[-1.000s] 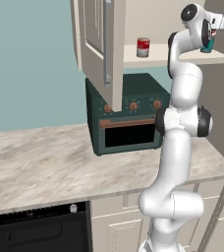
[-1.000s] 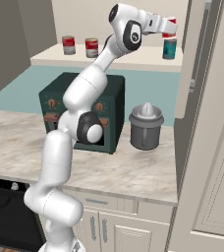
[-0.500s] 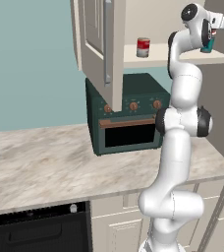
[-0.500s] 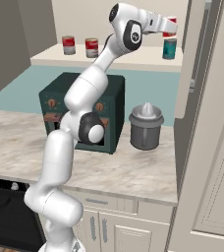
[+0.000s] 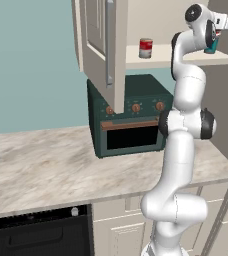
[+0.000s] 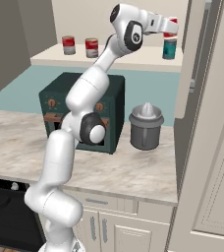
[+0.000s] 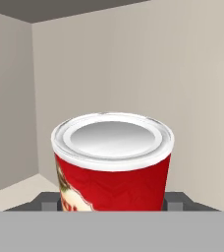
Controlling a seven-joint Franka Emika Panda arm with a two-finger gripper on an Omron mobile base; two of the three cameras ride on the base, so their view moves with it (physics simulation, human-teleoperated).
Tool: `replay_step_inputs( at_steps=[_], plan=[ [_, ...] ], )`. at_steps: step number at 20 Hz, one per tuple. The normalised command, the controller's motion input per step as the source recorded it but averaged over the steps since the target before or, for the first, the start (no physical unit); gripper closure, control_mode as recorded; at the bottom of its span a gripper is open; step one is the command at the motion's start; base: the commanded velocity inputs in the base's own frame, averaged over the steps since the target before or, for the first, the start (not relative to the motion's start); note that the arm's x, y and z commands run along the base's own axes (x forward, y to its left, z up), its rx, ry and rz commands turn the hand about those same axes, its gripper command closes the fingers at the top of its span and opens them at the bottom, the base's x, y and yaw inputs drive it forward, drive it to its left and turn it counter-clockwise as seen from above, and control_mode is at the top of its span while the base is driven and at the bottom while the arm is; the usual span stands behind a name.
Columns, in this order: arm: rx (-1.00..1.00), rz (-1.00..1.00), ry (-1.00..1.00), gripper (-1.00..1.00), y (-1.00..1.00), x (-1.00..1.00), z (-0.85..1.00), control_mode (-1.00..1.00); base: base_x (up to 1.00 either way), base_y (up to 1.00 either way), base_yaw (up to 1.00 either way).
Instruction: Stack two cans on top of the other two cans in the cabinet.
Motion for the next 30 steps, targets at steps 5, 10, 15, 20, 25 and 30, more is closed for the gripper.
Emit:
replay_step_inputs(
  at_steps=[5, 10, 15, 20, 25, 30],
  plan=[
    [0.00, 0.00, 0.00, 1.00, -0.08, 0.00, 0.00, -1.00, 0.00, 0.00, 0.00],
    [0.00, 0.00, 0.00, 1.00, 0.00, 0.00, 0.00, -1.00, 0.00, 0.00, 0.00],
    [0.00, 0.00, 0.00, 1.00, 0.00, 0.00, 0.00, -1.00, 0.00, 0.00, 0.00],
    [0.00, 0.00, 0.00, 1.00, 0.00, 0.00, 0.00, -1.00, 0.00, 0.00, 0.00],
    [0.00, 0.00, 0.00, 1.00, 0.00, 0.00, 0.00, -1.00, 0.00, 0.00, 0.00],
    [0.00, 0.00, 0.00, 1.00, 0.01, 0.00, 0.00, -1.00, 0.00, 0.00, 0.00]
  ],
)
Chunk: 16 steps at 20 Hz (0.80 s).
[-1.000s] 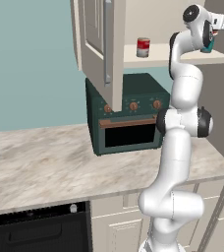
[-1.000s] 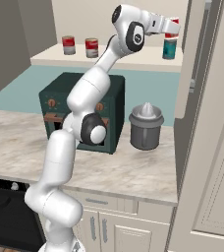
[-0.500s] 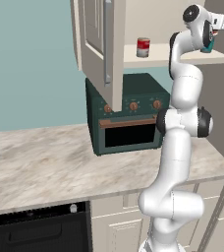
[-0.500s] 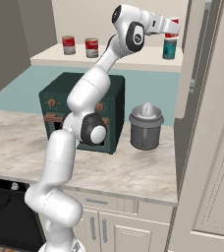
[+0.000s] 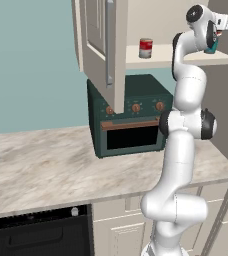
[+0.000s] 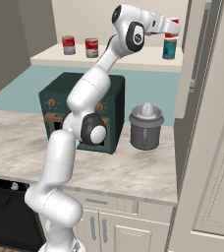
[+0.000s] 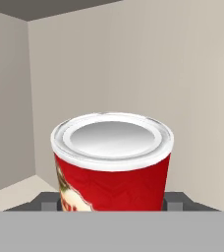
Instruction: Stack two cans on top of the other two cans in the cabinet.
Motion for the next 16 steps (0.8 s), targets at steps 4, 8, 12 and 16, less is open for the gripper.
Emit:
replay_step_inputs(
  at_steps=[4, 8, 12, 16],
  plan=[
    [0.00, 0.00, 0.00, 1.00, 0.00, 0.00, 0.00, -1.00, 0.00, 0.00, 0.00],
    [0.00, 0.00, 0.00, -1.00, 0.00, 0.00, 0.00, -1.00, 0.00, 0.00, 0.00],
    [0.00, 0.00, 0.00, -1.00, 0.00, 0.00, 0.00, -1.00, 0.00, 0.00, 0.00],
    [0.00, 0.00, 0.00, -1.00, 0.00, 0.00, 0.00, -1.00, 0.00, 0.00, 0.00]
  ],
)
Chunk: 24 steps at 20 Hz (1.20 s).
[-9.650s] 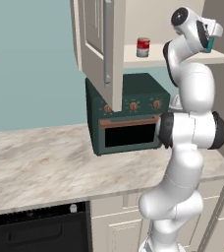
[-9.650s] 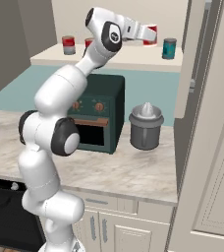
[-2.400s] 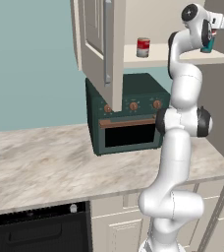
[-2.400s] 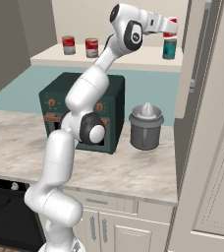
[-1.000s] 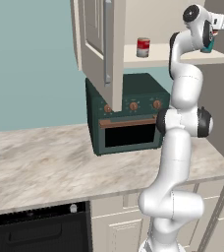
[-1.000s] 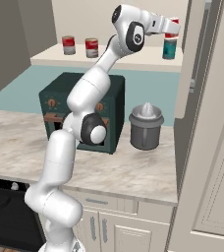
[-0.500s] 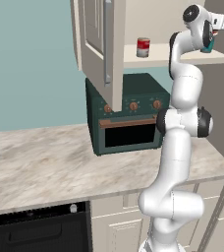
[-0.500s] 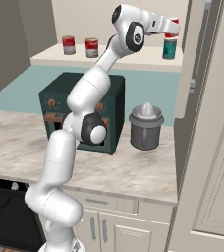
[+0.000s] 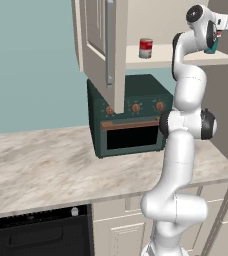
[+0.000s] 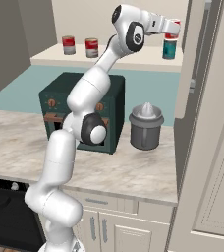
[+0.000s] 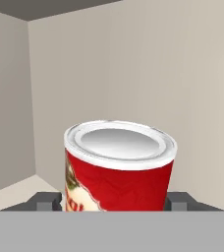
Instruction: Stack two cans on top of the other two cans in the cabinet.
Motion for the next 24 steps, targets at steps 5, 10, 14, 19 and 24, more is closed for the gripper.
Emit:
replay_step_inputs(
  at_steps=[5, 10, 14, 19, 24],
  plan=[
    [0.00, 0.00, 0.00, -1.00, 0.00, 0.00, 0.00, -1.00, 0.00, 0.00, 0.00],
    [0.00, 0.00, 0.00, -1.00, 0.00, 0.00, 0.00, -1.00, 0.00, 0.00, 0.00],
    [0.00, 0.00, 0.00, -1.00, 0.00, -0.01, 0.00, -1.00, 0.00, 0.00, 0.00],
    [0.00, 0.00, 0.00, -1.00, 0.04, -0.24, 0.00, -1.00, 0.00, 0.00, 0.00],
    [0.00, 0.00, 0.00, -1.00, 0.15, -0.45, -0.08, -1.00, 0.00, 0.00, 0.00]
  ],
)
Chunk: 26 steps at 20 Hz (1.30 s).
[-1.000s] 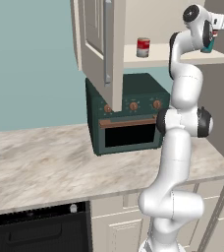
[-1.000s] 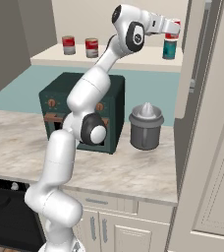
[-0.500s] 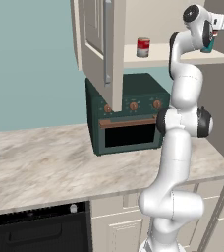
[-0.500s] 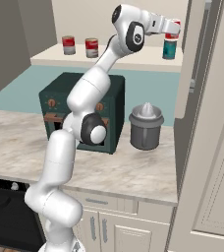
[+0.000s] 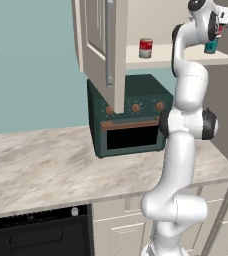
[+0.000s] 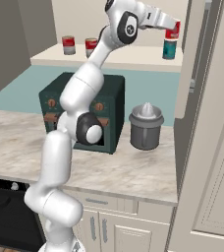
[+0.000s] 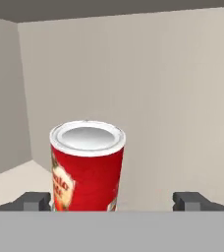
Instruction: Stack two cans on top of the other two cans in the cabinet.
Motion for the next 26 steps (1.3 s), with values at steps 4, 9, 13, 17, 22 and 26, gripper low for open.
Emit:
replay_step_inputs(
  at_steps=[4, 9, 13, 17, 22, 26],
  plan=[
    [0.00, 0.00, 0.00, -1.00, 0.25, -0.52, -0.38, -1.00, 0.00, 0.00, 0.00],
    [0.02, 0.00, -0.04, -1.00, 0.21, -0.44, -0.70, -1.00, 0.00, 0.00, 0.00],
    [0.02, 0.00, -0.10, -1.00, 0.16, -0.25, -0.68, -1.00, 0.00, 0.00, 0.00],
    [0.00, 0.00, -0.13, -1.00, 0.19, -0.21, -0.48, -1.00, 0.00, 0.00, 0.00],
    [0.01, 0.00, -0.14, -1.00, 0.22, -0.25, -0.45, -1.00, 0.00, 0.00, 0.00],
    [0.03, 0.02, -0.15, -1.00, 0.26, -0.20, -0.32, -1.00, 0.00, 0.00, 0.00]
  ],
)
